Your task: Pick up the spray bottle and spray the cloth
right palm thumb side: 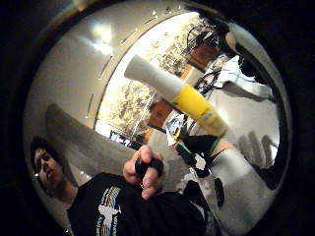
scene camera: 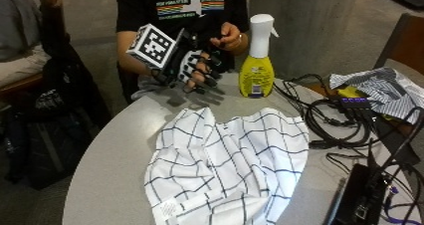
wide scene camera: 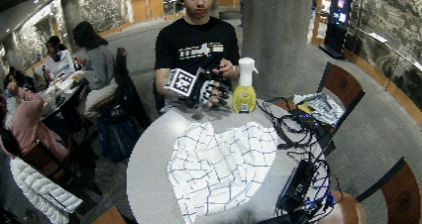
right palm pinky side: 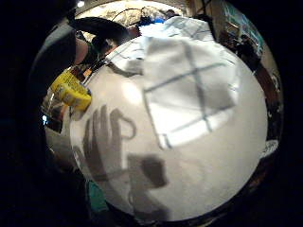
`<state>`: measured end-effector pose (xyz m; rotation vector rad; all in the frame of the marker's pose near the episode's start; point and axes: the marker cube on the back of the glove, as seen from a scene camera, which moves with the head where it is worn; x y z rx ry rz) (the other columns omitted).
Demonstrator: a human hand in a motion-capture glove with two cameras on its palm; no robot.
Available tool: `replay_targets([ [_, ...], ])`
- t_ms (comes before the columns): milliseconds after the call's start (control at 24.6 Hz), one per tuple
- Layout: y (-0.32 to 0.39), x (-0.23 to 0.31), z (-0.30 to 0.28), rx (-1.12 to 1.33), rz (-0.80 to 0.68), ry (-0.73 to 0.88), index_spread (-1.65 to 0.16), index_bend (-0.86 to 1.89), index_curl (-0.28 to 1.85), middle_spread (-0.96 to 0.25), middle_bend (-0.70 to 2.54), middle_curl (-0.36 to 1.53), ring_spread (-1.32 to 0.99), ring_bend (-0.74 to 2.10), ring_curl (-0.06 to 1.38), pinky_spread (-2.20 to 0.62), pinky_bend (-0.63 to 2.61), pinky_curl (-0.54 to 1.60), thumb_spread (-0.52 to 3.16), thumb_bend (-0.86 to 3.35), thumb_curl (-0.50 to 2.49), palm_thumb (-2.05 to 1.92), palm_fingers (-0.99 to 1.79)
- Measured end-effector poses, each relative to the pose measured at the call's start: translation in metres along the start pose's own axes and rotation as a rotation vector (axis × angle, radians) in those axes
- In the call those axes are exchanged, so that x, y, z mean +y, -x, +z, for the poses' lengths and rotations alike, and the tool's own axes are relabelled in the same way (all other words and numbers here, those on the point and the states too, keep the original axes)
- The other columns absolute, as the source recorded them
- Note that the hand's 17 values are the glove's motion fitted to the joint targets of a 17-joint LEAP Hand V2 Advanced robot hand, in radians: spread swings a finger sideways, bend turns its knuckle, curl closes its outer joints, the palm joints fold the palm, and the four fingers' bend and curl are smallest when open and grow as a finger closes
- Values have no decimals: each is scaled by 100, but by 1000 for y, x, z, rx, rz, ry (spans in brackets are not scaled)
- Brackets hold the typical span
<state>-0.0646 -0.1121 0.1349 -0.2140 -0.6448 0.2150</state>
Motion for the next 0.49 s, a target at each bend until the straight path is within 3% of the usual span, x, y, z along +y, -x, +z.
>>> replay_targets([
  [326, -55, 30, -45, 329, 151, -118, -27, 13, 18, -2, 36, 47, -1, 45, 37, 13, 46, 37, 90, -2, 41, 73, 74],
  [488, -67, 43, -53, 358, 209, -67, -27, 14, 20, -2, 36, 46, -2, 42, 36, 14, 42, 36, 91, -2, 41, 74, 76],
])
